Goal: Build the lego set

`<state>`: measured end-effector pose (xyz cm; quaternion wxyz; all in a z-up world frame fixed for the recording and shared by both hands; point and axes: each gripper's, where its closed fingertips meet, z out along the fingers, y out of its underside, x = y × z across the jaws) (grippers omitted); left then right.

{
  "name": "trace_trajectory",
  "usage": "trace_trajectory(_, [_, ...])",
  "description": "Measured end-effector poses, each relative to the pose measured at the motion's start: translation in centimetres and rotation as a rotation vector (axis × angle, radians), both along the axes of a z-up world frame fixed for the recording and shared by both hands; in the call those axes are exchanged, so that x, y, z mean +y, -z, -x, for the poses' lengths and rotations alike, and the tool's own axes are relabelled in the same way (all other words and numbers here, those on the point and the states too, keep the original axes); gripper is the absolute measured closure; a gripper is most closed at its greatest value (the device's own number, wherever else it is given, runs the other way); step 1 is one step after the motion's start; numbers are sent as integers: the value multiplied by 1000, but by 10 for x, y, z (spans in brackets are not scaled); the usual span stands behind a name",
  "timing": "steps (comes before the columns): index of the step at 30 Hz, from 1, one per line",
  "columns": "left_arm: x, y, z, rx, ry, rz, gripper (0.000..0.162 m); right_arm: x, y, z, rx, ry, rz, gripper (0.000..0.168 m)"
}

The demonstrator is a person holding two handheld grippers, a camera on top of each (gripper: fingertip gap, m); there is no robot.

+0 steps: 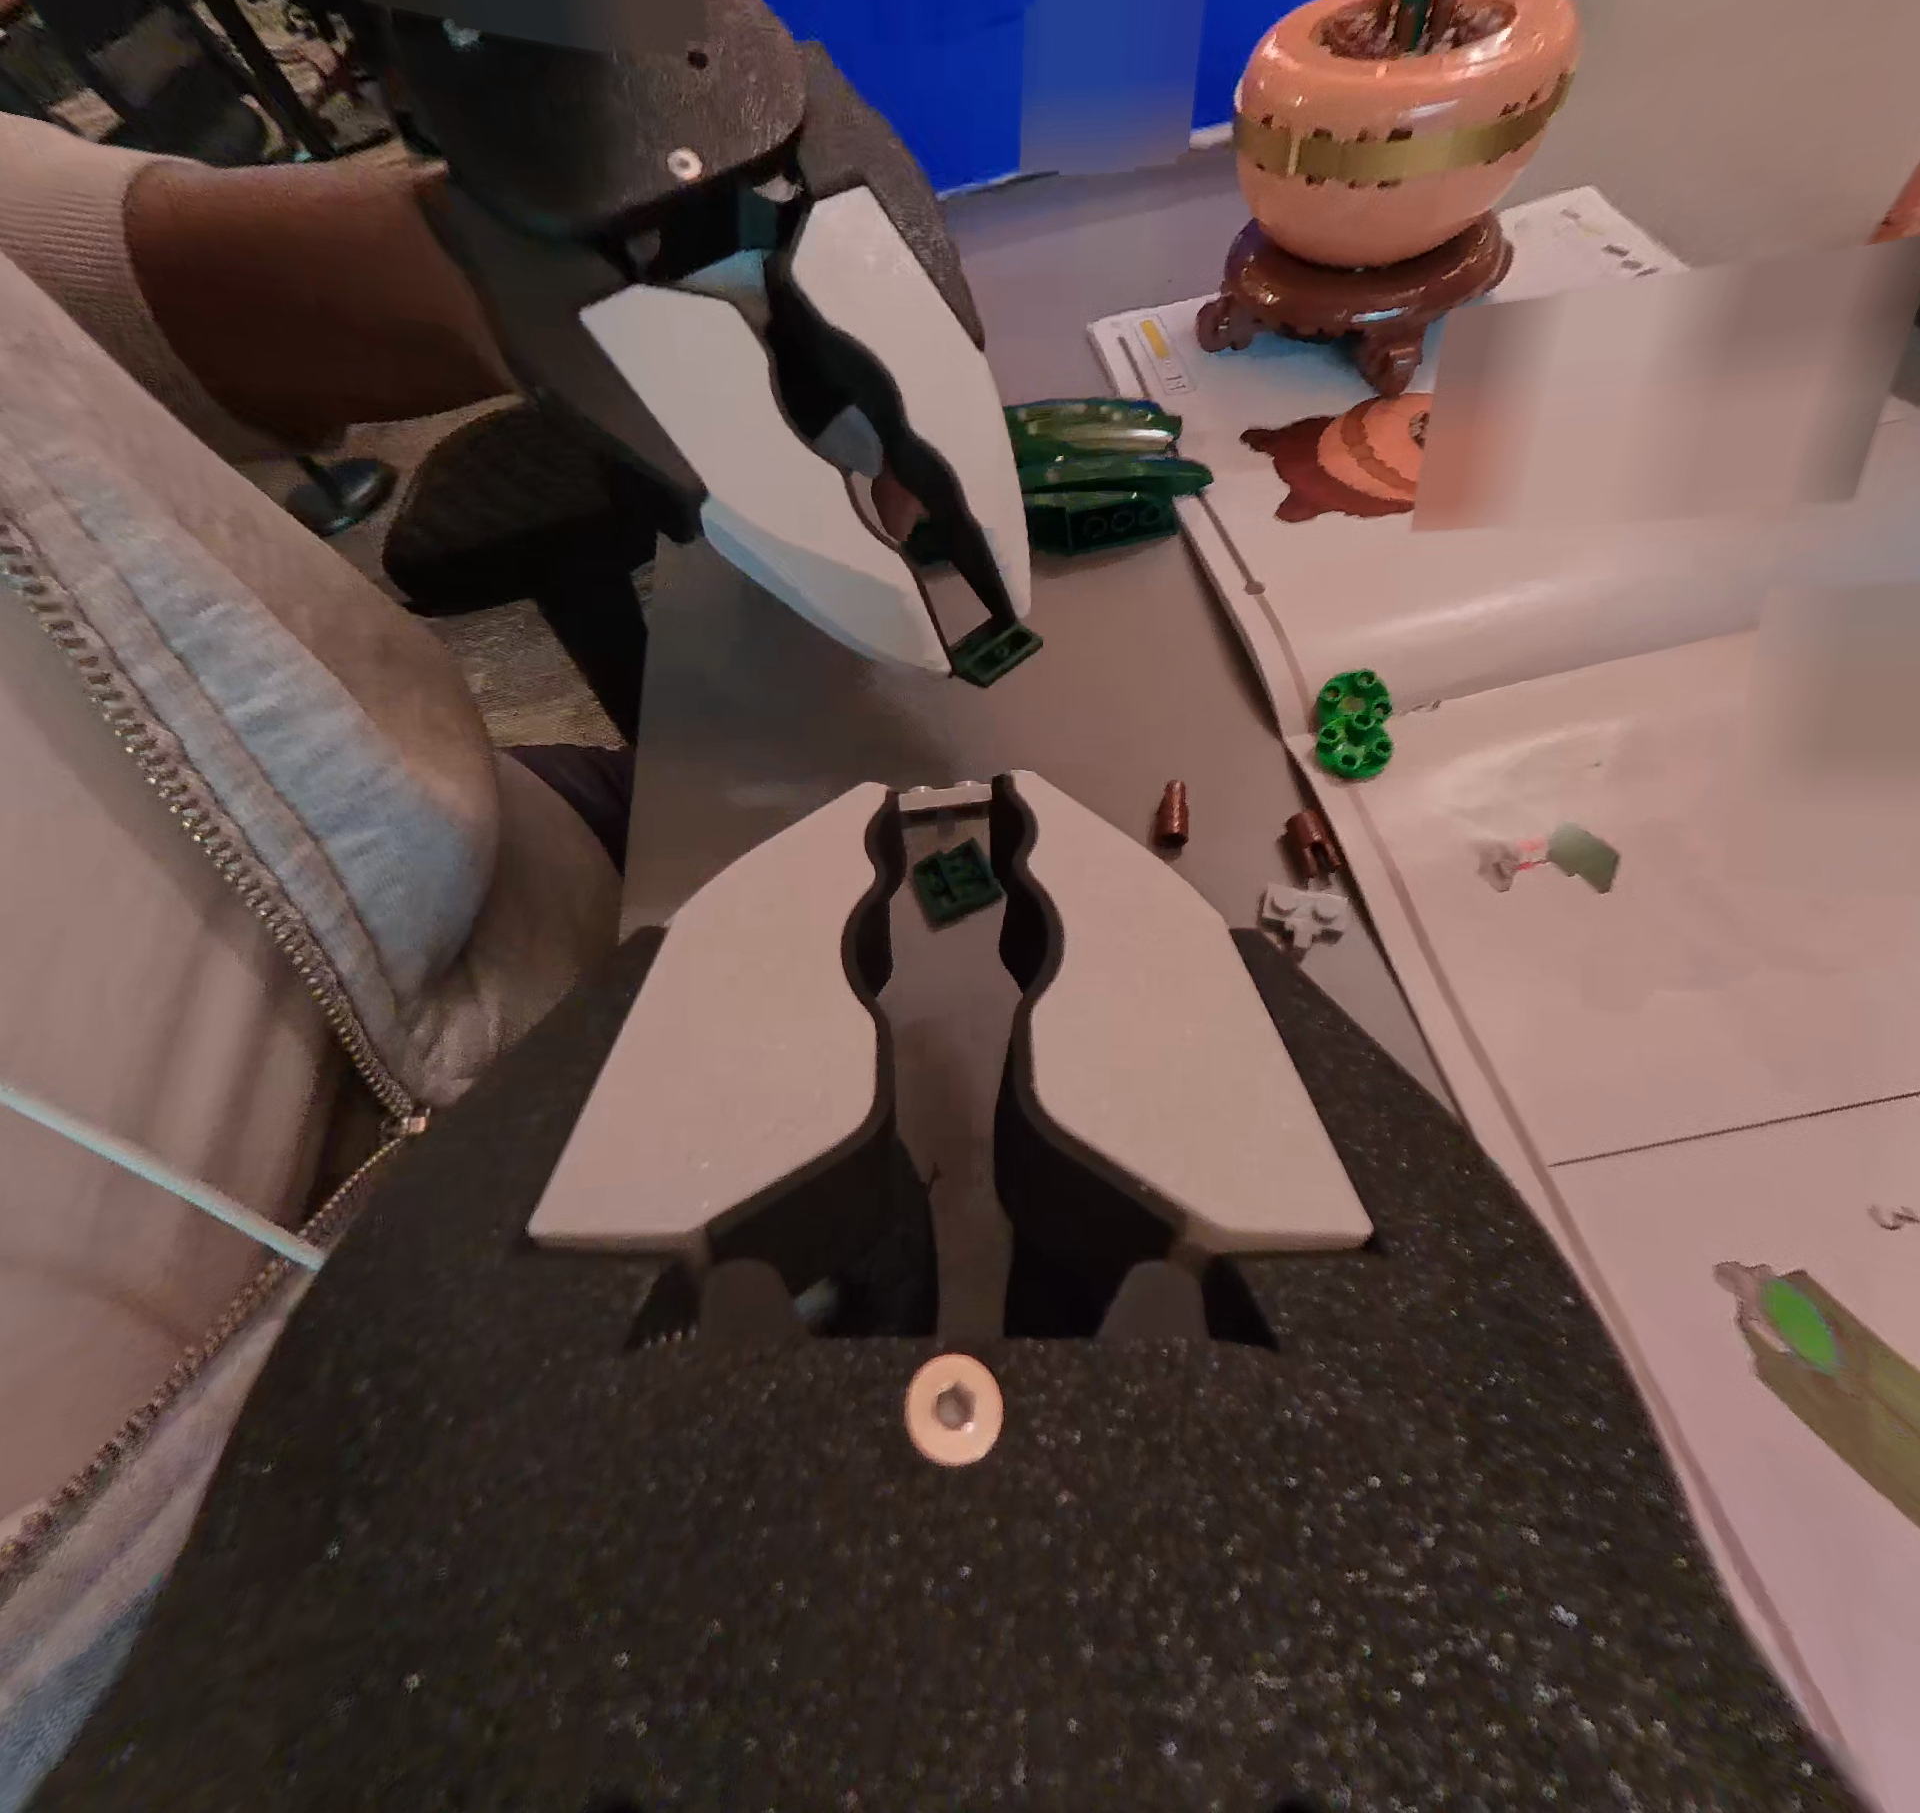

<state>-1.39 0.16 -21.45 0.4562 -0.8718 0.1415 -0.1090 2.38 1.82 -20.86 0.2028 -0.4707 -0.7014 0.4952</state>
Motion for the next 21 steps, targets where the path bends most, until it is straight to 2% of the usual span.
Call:
trace_trajectory(5, [14,-24,9,-92,117,-116,148,7,-20,10,58,71,73,152])
trace_trajectory(10, [39,0,64,147,64,5,147,8,-19,17,44,133,47,152])
trace_trajectory(14, [54,13,65,192,115,67,147,4,-14,21,18,145,14,152])
trace_trajectory(21, [50,33,63,186,172,180,147,7,-9,18,-6,167,2,152])
